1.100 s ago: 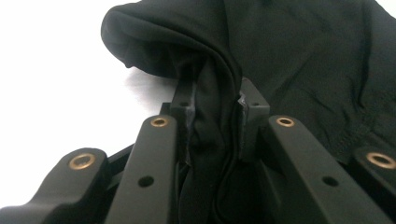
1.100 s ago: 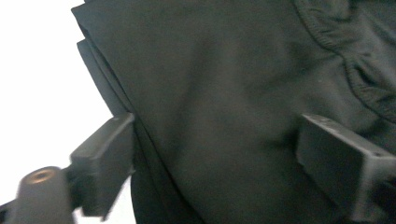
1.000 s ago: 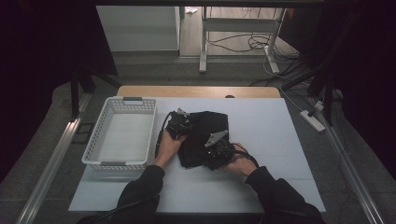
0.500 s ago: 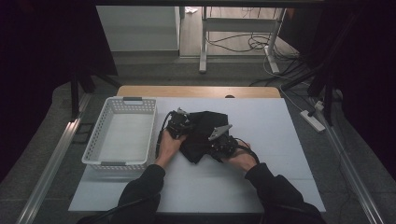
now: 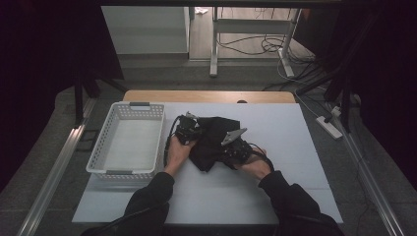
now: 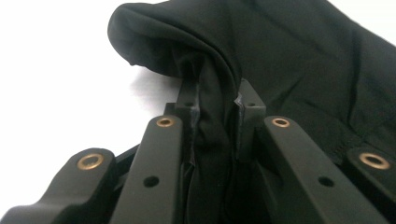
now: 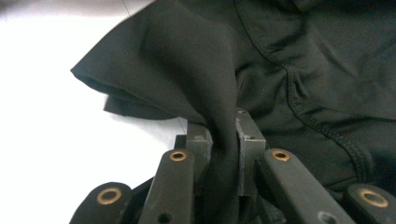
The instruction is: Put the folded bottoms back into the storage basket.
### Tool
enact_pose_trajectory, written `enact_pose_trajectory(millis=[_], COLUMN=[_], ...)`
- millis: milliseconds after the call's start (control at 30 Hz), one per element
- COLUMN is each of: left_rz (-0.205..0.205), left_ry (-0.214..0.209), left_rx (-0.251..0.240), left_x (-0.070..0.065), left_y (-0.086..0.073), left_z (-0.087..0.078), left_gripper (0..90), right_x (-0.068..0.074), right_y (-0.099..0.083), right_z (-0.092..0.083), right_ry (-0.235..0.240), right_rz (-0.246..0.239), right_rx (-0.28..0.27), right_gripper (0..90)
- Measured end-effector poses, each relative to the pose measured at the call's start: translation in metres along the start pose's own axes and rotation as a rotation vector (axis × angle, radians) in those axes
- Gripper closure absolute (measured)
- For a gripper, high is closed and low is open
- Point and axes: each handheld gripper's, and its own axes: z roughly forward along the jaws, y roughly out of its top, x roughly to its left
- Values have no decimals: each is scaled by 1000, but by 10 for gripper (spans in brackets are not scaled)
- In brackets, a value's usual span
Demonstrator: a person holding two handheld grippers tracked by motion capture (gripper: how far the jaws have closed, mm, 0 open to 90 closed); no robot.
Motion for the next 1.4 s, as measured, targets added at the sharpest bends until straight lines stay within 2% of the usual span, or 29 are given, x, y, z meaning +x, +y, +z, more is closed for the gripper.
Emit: enact_pose_trajectory(millis=[367, 767, 1400], left_rz=[23, 51, 71], left_ry=[4, 7, 24], left_rx=[-28, -70, -75], left_x=[-4, -9, -5], left_y=[8, 29, 45], left_z=[-10, -30, -50], left_gripper=[769, 769, 770], right_x=[1, 5, 6], right_y=[4, 16, 32], right_z=[-9, -24, -33], right_ry=[12, 27, 36], right_rz=[18, 33, 25], right_rx=[-27, -102, -165], right_gripper=[806, 807, 807])
